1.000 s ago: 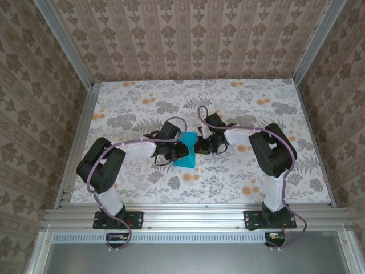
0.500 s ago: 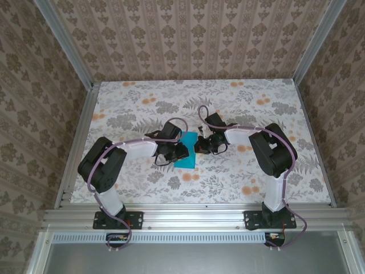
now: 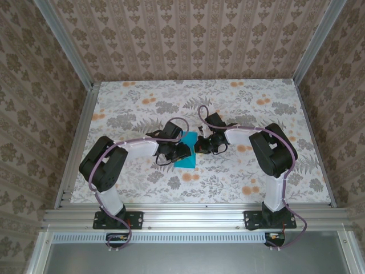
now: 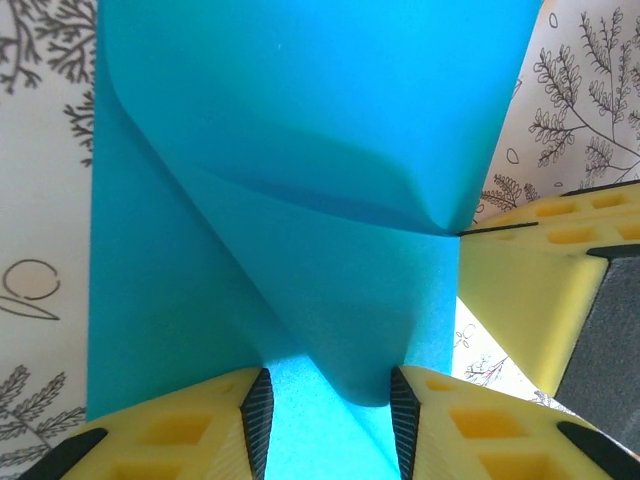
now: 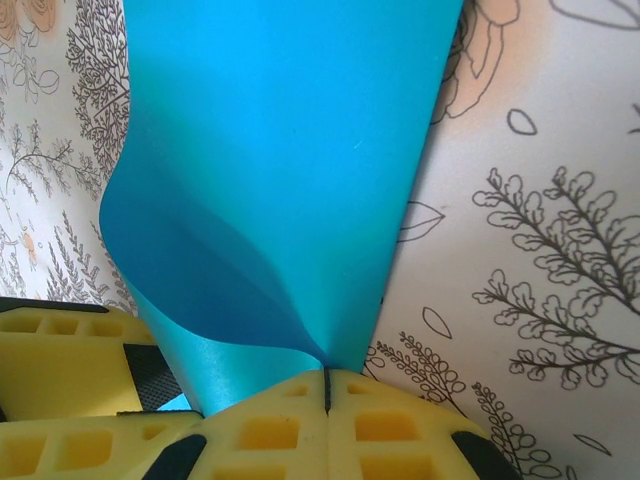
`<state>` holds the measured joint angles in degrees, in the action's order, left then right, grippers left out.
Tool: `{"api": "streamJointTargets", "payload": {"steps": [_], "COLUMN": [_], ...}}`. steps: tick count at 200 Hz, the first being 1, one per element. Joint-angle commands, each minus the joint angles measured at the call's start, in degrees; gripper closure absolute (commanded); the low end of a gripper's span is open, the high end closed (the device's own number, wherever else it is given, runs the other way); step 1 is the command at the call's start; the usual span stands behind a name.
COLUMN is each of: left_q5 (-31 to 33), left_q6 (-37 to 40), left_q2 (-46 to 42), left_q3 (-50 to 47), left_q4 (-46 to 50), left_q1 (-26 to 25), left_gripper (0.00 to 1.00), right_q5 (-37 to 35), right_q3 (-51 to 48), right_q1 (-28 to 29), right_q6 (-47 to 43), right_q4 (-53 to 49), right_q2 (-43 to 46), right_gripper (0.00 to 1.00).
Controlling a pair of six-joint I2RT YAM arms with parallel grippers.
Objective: Fold a paper plane with a square sheet of paper (pick it up from the middle)
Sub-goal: Fold the triangle a second time at the center of the table.
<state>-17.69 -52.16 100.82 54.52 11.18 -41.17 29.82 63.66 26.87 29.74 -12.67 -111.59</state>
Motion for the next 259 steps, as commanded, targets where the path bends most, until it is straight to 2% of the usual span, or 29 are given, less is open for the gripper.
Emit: {"api": "streamJointTargets", "payload": {"steps": [1, 67, 225, 259], "left_q5": [0.6, 1.4, 1.8, 1.0], "left_q6": [1.6, 1.6, 1.9, 2.9], "left_q2": [0.5, 0.9, 3.0, 0.4], "left_q3": [0.2, 0.6, 2.8, 3.9], "left_q4": [2.7, 3.9, 7.6, 6.9], "left_q1": [-0.4, -0.4, -0.4, -0.5], "left_gripper": [0.60, 0.66, 0.68, 0.68], "right_q5": [-5.0, -6.0, -7.6, -6.6], "right_q3": [-0.5, -0.9, -1.2, -0.7], "right_q1": [-0.5, -0.5, -0.6, -0.6], "right_q6": [-0.4, -0.1, 0.0, 0.0], "right_q4": [-1.9, -1.6, -1.9, -2.2], "right_q2": [1.3, 1.9, 1.8, 0.6], "right_gripper": [0.94, 0.94, 0.94, 0.93]}}
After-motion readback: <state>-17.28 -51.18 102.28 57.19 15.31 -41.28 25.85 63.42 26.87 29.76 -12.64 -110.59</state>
